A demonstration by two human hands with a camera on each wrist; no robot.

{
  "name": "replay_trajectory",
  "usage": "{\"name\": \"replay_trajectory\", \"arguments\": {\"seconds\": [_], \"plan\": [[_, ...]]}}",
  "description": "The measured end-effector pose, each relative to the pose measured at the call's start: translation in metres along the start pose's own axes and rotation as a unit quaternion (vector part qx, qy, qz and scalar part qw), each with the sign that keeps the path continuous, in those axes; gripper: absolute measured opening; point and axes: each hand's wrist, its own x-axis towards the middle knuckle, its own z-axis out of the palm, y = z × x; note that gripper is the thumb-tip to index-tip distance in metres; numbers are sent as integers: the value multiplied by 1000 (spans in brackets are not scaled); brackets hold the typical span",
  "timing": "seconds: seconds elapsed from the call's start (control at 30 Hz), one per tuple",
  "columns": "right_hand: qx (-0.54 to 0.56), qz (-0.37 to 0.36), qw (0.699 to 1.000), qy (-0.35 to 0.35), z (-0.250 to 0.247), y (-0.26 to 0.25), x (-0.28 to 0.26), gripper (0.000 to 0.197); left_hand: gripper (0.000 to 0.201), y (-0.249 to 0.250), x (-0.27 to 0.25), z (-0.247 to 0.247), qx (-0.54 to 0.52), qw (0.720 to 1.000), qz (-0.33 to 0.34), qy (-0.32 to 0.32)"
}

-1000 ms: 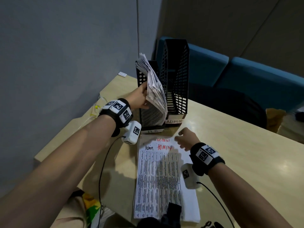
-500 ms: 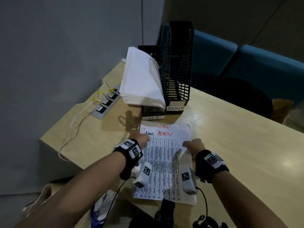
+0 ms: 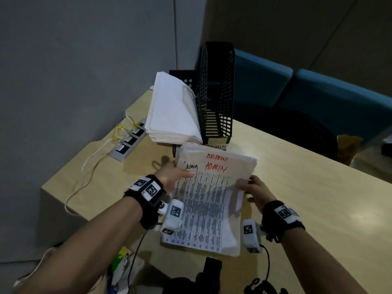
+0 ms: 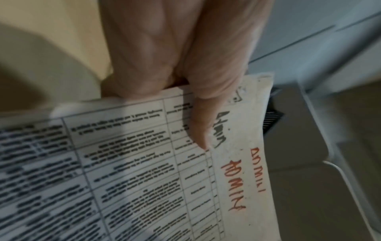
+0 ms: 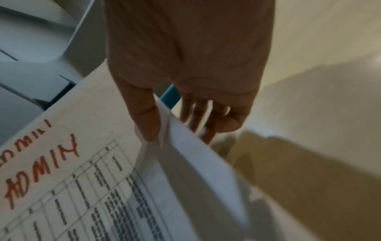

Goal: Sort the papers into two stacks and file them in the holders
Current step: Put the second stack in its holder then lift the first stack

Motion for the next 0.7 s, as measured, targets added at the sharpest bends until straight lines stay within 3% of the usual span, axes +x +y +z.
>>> {"name": "replay_trajectory", "arguments": {"seconds": [0.1, 0.2, 0.37, 0.5, 0.6, 0.7], "plan": [[-31, -113, 993, 11, -14, -33, -14, 19, 37, 34, -14, 5, -10, 997, 71, -12], [-34, -246, 967, 59, -25, -75, -36, 17, 38, 77, -26, 15, 28, 988, 149, 13], [-118, -431, 877, 176, -42, -140, -84, 14, 37, 157, -32, 24, 112, 954, 266, 82], [-182, -532, 774, 290, -50, -174, -113, 7, 29, 218, -45, 34, 184, 915, 348, 90], [-153, -552, 737, 357, -50, -185, -126, 11, 24, 258, -55, 36, 247, 858, 432, 128], [-117, -542, 745, 372, -39, -189, -128, 11, 31, 288, -58, 41, 321, 776, 503, 204]]}}
